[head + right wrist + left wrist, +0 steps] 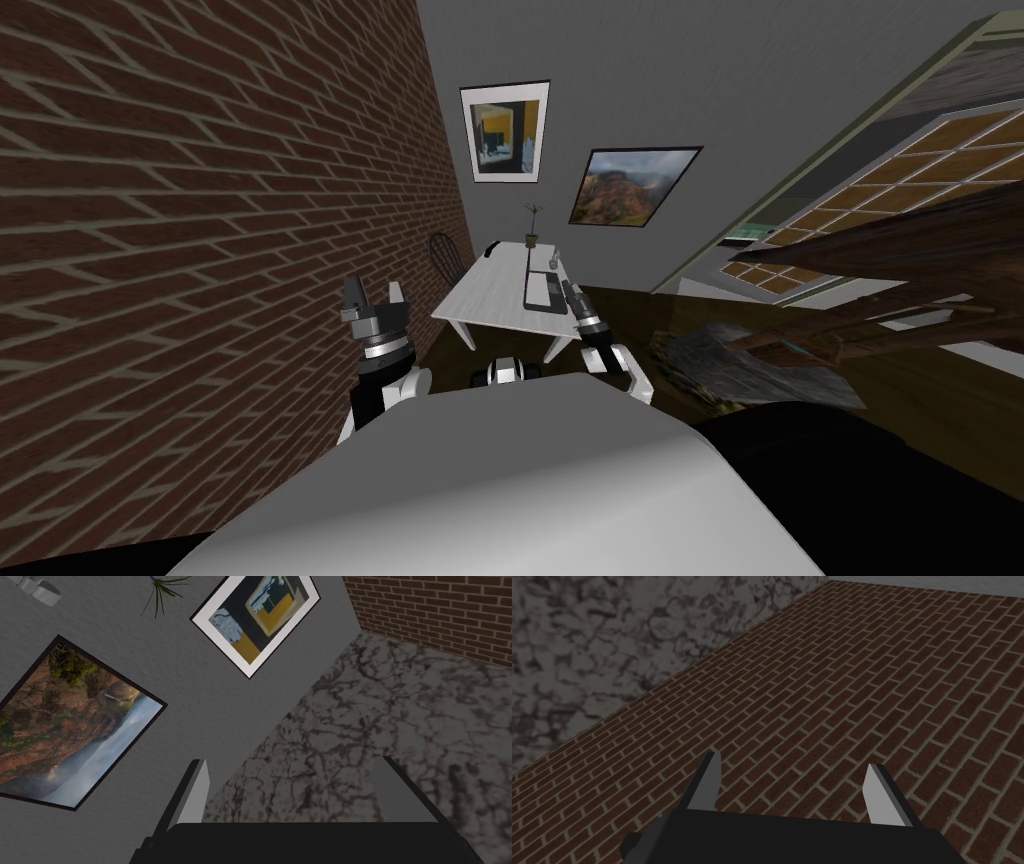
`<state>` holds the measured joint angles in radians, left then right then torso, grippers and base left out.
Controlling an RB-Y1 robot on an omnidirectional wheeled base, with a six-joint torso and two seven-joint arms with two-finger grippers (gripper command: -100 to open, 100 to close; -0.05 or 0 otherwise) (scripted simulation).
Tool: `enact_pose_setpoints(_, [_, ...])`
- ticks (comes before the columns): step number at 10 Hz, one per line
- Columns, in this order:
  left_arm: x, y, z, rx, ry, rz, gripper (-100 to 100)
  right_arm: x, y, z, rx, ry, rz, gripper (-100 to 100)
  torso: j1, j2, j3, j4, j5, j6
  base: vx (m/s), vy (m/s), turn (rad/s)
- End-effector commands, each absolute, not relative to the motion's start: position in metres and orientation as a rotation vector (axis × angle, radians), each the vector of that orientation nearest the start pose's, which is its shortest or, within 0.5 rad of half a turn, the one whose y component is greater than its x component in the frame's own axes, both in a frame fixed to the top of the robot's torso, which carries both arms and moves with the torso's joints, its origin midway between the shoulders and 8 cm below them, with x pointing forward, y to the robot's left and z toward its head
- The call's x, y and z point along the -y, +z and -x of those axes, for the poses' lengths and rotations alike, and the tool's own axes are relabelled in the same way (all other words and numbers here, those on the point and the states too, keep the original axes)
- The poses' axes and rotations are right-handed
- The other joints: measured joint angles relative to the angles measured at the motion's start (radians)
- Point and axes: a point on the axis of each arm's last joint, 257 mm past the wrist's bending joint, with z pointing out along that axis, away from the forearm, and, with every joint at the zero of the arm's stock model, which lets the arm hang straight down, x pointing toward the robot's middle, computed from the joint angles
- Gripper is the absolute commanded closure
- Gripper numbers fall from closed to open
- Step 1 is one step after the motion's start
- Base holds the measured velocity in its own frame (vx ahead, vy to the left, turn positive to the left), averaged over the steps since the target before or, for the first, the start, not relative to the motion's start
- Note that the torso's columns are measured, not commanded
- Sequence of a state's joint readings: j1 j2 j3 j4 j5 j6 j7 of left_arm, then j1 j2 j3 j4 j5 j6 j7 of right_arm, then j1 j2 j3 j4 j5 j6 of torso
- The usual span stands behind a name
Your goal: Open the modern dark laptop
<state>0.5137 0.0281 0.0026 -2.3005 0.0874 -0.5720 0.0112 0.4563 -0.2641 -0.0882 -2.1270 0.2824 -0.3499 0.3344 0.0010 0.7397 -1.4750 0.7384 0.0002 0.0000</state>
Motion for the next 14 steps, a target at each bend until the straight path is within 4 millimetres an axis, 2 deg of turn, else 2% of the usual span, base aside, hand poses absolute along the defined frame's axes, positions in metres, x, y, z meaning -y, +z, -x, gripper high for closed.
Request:
enact_pose_setpoints(1, [-0.287, 0.043, -0.325, -0.521, -1.378, 0.631, 0, 0.309, -0.085, -0.401, -1.230, 0.465, -0.192, -100, 0.000, -0.001, 0.000, 0.000, 0.000, 0.000, 0.074, 0.201, -0.017])
enact_pose_setpoints(5, [-0.287, 0.043, -0.325, -0.521, -1.378, 0.631, 0, 0.346, -0.115, -0.408, -1.346, 0.200, -0.068, -100, -0.001, -0.002, -0.001, 0.000, 0.000, 0.000, 0.061, 0.194, -0.013])
enact_pose_setpoints(9, [-0.287, 0.043, -0.325, -0.521, -1.378, 0.631, 0, 0.394, -0.140, -0.412, -1.446, -0.077, 0.067, -100, -0.003, -0.001, -0.001, 0.000, -0.001, 0.000, 0.062, 0.196, -0.014])
enact_pose_setpoints(14, [-0.287, 0.043, -0.325, -0.521, -1.378, 0.631, 0, 0.457, -0.156, -0.411, -1.531, -0.404, 0.232, -100, -0.002, -0.001, -0.001, 0.000, 0.000, 0.000, 0.046, 0.190, -0.014])
